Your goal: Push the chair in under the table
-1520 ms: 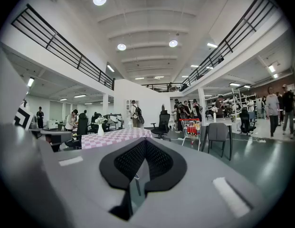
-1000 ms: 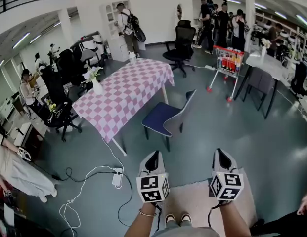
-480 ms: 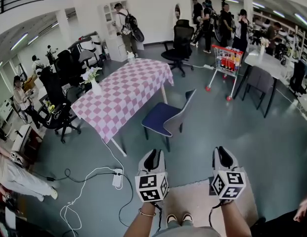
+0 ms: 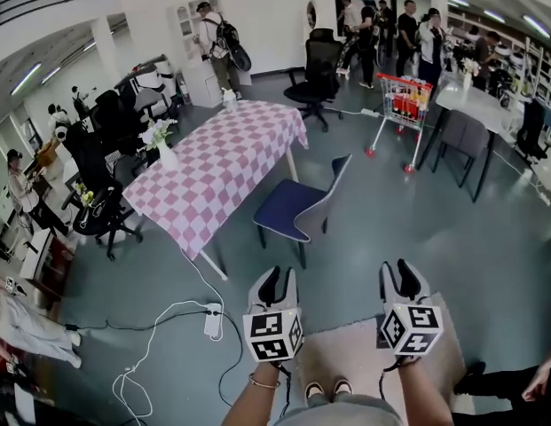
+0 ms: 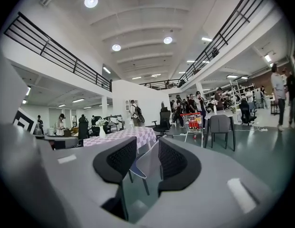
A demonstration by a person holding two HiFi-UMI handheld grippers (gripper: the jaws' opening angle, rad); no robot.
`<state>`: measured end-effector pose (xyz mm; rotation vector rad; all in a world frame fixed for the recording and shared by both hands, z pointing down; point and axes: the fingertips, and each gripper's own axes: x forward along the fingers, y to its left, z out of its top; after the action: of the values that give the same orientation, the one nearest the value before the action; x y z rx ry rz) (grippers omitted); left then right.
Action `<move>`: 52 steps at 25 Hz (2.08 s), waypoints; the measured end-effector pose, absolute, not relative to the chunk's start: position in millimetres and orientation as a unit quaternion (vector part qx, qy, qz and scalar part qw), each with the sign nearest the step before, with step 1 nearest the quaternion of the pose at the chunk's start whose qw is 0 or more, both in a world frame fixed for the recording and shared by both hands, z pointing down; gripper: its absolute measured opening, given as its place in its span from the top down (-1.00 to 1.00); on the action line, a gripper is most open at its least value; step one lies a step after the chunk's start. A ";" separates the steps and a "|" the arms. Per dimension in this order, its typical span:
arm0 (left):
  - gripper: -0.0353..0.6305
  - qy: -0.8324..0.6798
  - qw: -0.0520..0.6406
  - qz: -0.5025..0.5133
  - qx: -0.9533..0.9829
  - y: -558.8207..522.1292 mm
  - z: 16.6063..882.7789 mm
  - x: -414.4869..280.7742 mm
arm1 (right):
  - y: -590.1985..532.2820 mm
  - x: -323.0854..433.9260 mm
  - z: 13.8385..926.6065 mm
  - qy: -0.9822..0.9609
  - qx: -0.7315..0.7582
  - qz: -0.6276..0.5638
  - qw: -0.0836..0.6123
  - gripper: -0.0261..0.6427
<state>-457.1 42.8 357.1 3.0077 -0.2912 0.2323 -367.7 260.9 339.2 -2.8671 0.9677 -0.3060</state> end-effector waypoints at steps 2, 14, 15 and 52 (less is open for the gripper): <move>0.58 -0.095 0.056 0.082 0.991 39.0 364.4 -455.1 | 262.0 -367.2 345.5 0.310 -0.943 -0.106 0.048 0.54; 0.61 -0.092 0.070 0.109 0.987 24.0 391.5 -384.3 | 257.7 -299.3 369.8 0.290 -0.947 -0.128 0.055 0.54; 0.61 -0.093 0.069 0.110 0.987 22.8 391.8 -373.0 | 255.4 -287.7 370.3 0.292 -0.946 -0.129 0.055 0.54; 0.61 -0.189 0.079 0.107 0.973 -33.0 404.7 -44.4 | 184.2 81.0 397.7 0.396 -0.902 -0.163 0.058 0.54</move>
<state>-44.4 -33.0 404.7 2.9117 -0.5667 0.3202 81.0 184.2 397.7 -2.7347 1.1991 -0.4928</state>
